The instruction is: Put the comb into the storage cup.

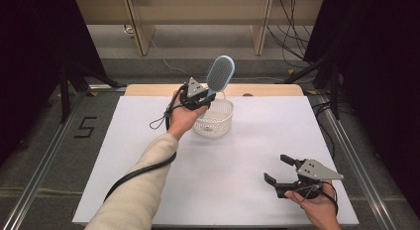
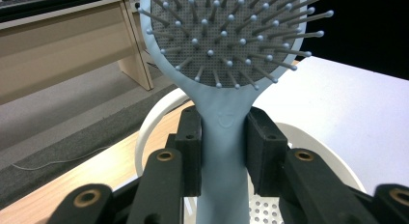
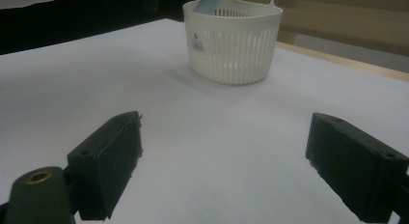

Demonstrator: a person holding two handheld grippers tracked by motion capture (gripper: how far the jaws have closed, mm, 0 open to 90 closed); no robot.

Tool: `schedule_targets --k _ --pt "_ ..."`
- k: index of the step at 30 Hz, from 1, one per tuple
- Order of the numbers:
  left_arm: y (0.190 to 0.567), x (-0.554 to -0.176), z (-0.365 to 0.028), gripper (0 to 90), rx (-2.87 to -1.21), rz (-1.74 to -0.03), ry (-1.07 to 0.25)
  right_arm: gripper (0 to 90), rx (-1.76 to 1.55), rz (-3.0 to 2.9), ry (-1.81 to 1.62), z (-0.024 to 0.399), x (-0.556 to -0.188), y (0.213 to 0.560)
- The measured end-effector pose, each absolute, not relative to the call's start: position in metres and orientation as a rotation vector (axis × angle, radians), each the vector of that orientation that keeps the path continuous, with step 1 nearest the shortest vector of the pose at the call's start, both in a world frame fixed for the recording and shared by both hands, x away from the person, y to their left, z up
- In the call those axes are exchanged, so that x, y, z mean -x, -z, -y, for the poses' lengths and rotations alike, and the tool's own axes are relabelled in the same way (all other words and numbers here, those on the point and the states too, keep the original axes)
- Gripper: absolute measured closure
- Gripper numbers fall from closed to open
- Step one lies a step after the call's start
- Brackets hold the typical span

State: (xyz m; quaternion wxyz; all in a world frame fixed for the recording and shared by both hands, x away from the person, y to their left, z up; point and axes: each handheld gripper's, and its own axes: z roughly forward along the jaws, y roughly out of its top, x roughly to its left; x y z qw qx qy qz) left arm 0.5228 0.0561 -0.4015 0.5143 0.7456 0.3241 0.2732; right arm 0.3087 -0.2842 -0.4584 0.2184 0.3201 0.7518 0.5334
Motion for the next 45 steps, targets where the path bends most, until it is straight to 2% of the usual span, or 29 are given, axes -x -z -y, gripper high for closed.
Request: schedule_targets --k 45 --pt "0.414 -0.521 -0.056 69.5 -1.828 -0.755 -0.654 13.2 -0.884 -2.083 -1.475 0.284 -0.309 0.459"
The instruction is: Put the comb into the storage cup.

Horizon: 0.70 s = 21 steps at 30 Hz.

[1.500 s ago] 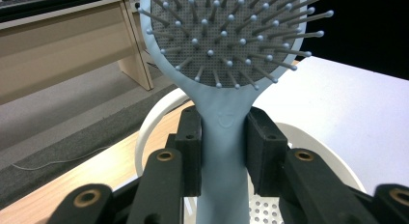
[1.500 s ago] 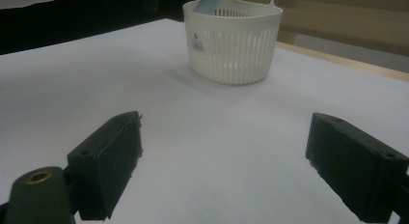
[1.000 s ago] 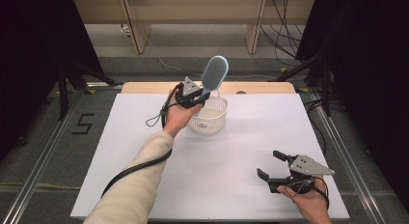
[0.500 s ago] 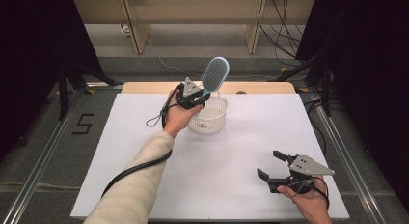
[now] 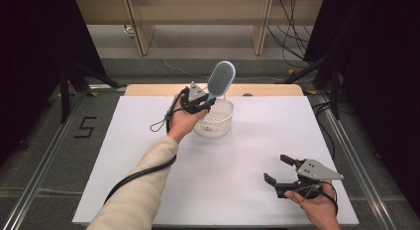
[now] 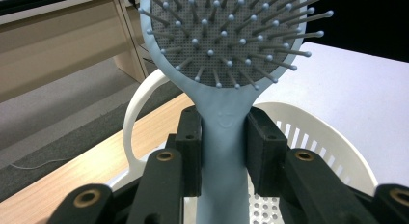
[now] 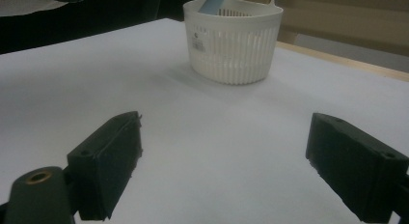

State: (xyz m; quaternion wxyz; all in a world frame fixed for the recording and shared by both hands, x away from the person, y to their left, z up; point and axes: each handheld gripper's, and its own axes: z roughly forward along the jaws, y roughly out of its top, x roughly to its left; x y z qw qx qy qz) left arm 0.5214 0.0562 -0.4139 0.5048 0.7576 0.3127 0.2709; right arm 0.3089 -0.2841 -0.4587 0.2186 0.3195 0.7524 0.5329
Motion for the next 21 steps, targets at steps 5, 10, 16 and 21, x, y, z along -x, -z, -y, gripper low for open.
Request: schedule_targets --k 5,10,16,21 --pt "0.4149 -0.5211 -0.0559 69.5 -1.836 -0.749 -0.655 13.2 -0.885 -2.083 -1.475 0.2841 -0.3088 0.4587" --pt "0.4164 -0.5210 -0.0556 69.5 -1.841 -0.748 -0.654 13.2 -0.884 -2.083 -1.474 0.2842 -0.3087 0.4586" --pt "0.4177 -0.5211 -0.0549 69.5 -1.848 -0.742 -0.657 13.1 -0.884 -2.082 -1.474 0.2842 -0.3088 0.4586" --pt "0.4190 -0.5212 -0.0553 69.5 -1.853 -0.744 -0.658 13.1 -0.884 -2.083 -1.474 0.2841 -0.3088 0.4587"
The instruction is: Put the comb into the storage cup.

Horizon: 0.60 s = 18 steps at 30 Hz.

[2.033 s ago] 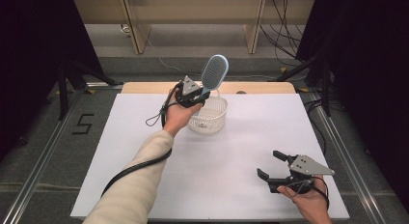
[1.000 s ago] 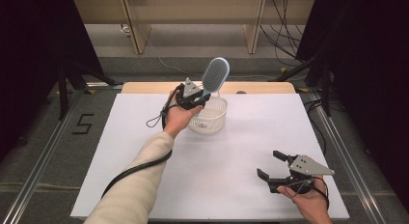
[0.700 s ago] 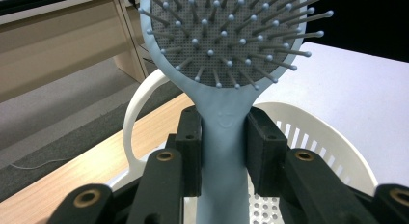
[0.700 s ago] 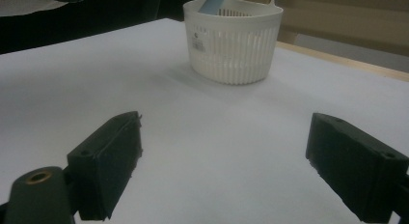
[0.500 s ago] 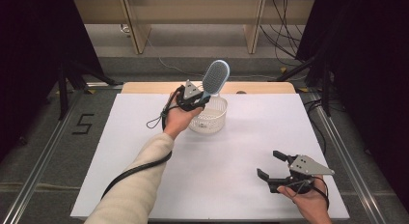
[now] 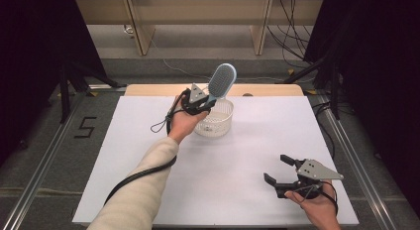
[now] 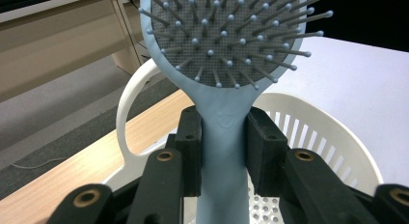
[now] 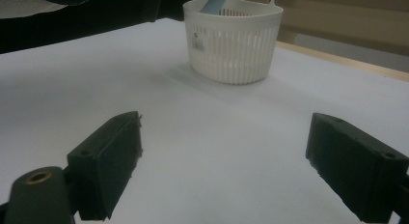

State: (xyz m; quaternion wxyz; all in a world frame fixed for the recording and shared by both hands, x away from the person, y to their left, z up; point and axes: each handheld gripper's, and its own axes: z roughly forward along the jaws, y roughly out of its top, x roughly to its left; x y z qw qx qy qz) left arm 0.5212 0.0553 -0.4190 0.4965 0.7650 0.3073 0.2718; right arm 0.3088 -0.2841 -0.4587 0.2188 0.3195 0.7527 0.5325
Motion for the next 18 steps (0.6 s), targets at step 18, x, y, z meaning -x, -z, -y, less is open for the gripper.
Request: schedule_targets --k 18 --pt "0.4232 -0.5214 -0.0551 69.4 -1.877 -0.738 -0.661 13.1 -0.885 -2.084 -1.475 0.2842 -0.3088 0.4588"
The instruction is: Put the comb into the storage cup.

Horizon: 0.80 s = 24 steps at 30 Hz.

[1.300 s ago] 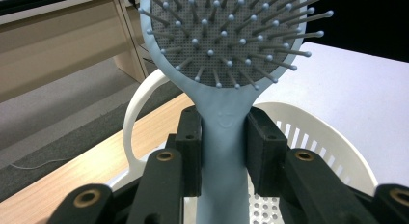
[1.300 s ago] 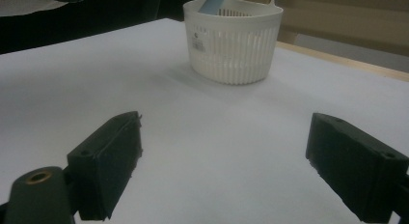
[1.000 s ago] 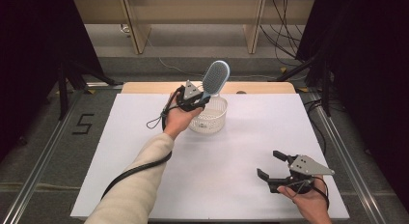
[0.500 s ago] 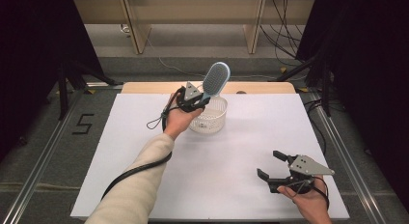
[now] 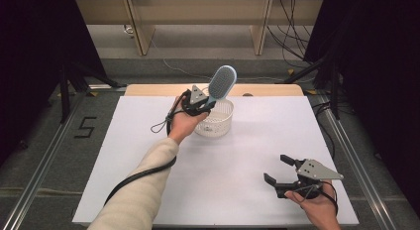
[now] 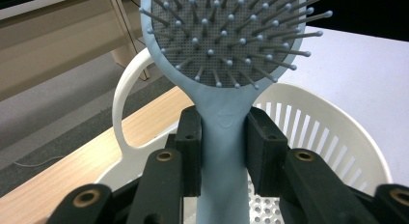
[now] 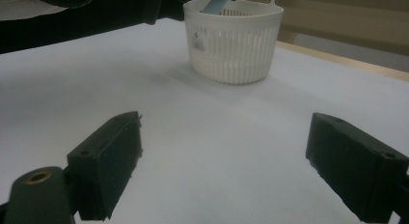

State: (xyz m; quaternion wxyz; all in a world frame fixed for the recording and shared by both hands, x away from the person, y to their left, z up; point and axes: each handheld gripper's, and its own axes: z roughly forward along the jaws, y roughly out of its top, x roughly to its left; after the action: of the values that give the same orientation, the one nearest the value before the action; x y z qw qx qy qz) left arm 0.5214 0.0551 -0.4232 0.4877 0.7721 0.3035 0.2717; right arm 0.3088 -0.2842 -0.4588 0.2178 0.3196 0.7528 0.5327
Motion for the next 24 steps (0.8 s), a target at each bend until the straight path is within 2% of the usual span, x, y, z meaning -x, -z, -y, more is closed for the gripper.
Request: schedule_targets --k 18,22,24 --pt "0.4277 -0.5222 -0.0536 68.9 -1.934 -0.731 -0.655 13.2 -0.885 -2.084 -1.475 0.2843 -0.3088 0.4587" --pt "0.4294 -0.5210 -0.0527 61.5 -1.996 -0.730 -0.658 13.2 -0.884 -2.083 -1.474 0.2845 -0.3087 0.4586" --pt "0.4316 -0.5207 -0.0528 53.5 -2.017 -0.740 -0.640 13.1 -0.886 -2.083 -1.474 0.2845 -0.3087 0.4586"
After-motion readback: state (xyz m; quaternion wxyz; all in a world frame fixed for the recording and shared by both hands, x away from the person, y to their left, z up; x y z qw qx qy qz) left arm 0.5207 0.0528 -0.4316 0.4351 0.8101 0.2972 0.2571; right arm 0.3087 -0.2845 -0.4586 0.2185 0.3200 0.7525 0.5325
